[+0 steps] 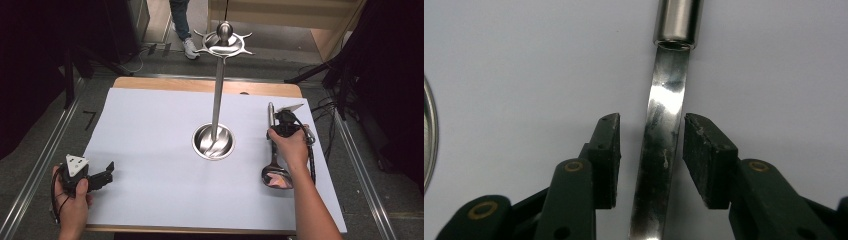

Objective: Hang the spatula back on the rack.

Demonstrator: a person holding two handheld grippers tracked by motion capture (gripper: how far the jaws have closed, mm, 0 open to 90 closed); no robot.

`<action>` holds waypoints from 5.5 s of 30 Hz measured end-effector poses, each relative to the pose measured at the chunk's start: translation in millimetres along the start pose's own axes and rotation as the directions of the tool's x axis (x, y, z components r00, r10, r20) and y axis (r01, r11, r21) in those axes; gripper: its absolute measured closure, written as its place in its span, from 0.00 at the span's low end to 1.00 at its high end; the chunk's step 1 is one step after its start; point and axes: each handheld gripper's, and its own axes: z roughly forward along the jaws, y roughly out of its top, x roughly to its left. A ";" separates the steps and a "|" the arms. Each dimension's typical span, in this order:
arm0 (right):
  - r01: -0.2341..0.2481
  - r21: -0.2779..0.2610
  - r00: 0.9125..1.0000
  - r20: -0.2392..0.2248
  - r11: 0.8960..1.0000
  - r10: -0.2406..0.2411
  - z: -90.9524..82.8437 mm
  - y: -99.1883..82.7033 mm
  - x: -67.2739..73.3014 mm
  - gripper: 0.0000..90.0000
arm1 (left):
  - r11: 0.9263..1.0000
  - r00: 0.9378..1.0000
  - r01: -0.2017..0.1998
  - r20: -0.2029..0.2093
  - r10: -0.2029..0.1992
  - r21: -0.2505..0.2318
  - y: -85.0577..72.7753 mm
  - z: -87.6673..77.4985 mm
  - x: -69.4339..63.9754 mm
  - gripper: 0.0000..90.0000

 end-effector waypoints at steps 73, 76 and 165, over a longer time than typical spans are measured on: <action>0.000 -0.323 0.997 -0.072 0.946 -0.024 -37.0 -22.6 -8.8 0.85 | 1.000 1.000 -0.005 0.002 0.005 0.003 0.1 0.8 -0.3 0.08; 0.005 -0.357 0.996 -0.081 0.934 -0.036 -39.0 -26.8 -9.1 0.85 | 1.000 1.000 -0.005 0.002 0.005 0.003 0.1 0.8 -0.4 0.08; 0.025 -0.918 0.845 -0.192 0.396 -0.499 -136.6 -79.9 56.5 0.85 | 1.000 1.000 -0.011 -0.004 0.011 0.004 0.0 0.6 -1.2 0.08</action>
